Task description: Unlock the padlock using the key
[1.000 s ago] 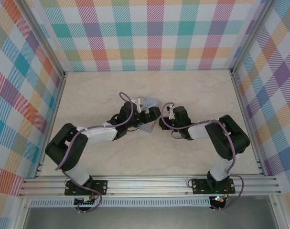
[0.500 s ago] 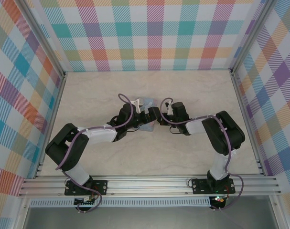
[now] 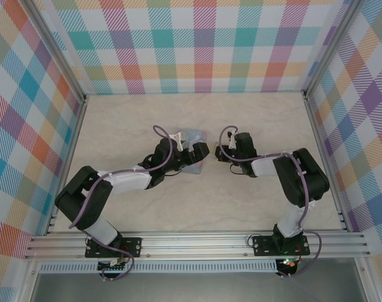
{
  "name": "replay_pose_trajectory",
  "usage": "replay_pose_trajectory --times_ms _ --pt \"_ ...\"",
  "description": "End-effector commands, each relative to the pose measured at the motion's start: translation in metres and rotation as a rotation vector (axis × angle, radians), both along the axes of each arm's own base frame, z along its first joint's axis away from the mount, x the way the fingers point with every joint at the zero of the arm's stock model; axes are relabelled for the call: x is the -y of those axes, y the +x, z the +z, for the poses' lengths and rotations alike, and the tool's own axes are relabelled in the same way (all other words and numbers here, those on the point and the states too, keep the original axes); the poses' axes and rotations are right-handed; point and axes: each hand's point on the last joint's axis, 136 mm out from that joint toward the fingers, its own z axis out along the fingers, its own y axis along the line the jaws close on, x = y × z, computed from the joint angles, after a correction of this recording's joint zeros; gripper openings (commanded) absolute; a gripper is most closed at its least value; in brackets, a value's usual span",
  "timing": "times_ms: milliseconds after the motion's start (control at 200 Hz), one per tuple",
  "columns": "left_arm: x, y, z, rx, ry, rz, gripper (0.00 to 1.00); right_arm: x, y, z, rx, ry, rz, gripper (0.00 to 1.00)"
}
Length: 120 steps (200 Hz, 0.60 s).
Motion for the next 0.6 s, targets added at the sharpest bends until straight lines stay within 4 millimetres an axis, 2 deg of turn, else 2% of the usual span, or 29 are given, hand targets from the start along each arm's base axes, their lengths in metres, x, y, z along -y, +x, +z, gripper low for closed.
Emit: replay_pose_trajectory --times_ms 0,160,375,470,595 --pt "-0.038 -0.018 -0.060 -0.185 0.160 0.048 1.00 0.012 -0.017 0.009 0.014 -0.078 0.034 0.07" --pt "-0.068 -0.001 -0.055 -0.173 0.172 0.096 1.00 0.029 -0.054 0.006 -0.036 -0.125 0.049 0.08" --pt "-0.096 0.034 -0.049 -0.160 0.175 0.130 1.00 0.037 -0.104 0.002 -0.136 -0.123 0.105 0.08" --pt "-0.102 0.049 -0.044 -0.147 0.177 0.136 1.00 0.031 -0.120 0.003 -0.162 -0.093 0.153 0.08" --pt "-0.101 0.062 -0.029 -0.108 0.159 0.127 1.00 0.007 -0.131 0.012 -0.192 -0.007 0.252 0.08"
